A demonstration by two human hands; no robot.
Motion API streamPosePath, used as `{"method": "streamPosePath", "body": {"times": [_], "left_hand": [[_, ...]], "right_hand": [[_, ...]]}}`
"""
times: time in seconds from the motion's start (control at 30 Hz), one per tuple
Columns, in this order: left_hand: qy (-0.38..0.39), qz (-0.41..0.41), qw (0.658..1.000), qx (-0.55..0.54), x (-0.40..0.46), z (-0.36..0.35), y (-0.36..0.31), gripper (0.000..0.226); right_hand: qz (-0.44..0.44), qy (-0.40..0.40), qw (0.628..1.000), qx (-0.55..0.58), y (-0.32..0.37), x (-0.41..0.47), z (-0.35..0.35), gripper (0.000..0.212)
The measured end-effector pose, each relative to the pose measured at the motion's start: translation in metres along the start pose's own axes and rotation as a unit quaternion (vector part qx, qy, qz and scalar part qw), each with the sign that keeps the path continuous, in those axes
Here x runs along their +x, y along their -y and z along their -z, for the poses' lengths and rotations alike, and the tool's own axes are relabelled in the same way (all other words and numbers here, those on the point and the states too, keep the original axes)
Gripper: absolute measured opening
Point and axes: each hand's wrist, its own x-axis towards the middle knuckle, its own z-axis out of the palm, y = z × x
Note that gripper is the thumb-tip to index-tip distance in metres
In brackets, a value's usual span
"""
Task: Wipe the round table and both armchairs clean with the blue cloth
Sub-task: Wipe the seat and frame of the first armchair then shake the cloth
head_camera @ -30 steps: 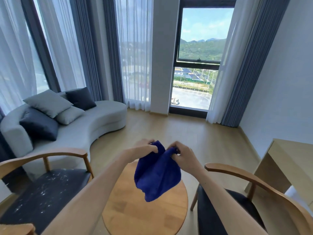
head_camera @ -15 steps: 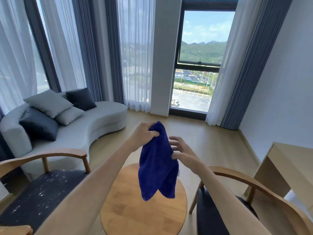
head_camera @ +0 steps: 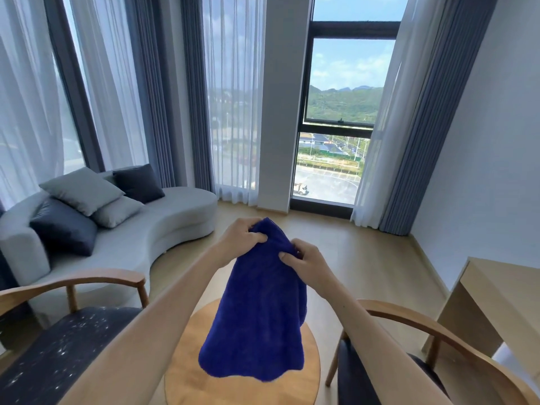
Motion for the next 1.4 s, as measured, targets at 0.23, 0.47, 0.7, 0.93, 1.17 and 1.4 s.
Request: {"method": "streamPosePath", "body": {"times": [0.23,0.47,0.7,0.93,1.17,1.4], "left_hand": [[-0.010,0.020,0.999,-0.024,-0.001,-0.001,-0.002,0.025],[-0.007,0.038,0.999,-0.018,-0.001,-0.005,0.003,0.021],[-0.007,0.042,0.999,-0.010,0.000,-0.008,0.005,0.019],[-0.008,0.046,0.999,-0.003,-0.002,-0.007,0.005,0.019],[-0.002,0.015,1.000,0.002,-0.006,0.003,0.005,0.008],[-0.012,-0.032,0.999,-0.013,-0.006,0.011,0.000,0.012]], "right_hand": [[-0.004,0.022,1.000,-0.005,-0.003,-0.001,0.006,0.011],[-0.026,0.029,0.999,-0.030,-0.009,-0.004,0.010,0.017],[-0.020,0.022,0.999,-0.037,-0.010,-0.007,0.011,0.013],[-0.031,0.035,0.995,-0.085,-0.010,-0.004,0.010,0.006],[-0.009,0.024,0.997,-0.066,-0.006,-0.003,0.012,0.012],[0.009,0.073,0.997,0.031,0.009,-0.001,0.010,0.011]]}}
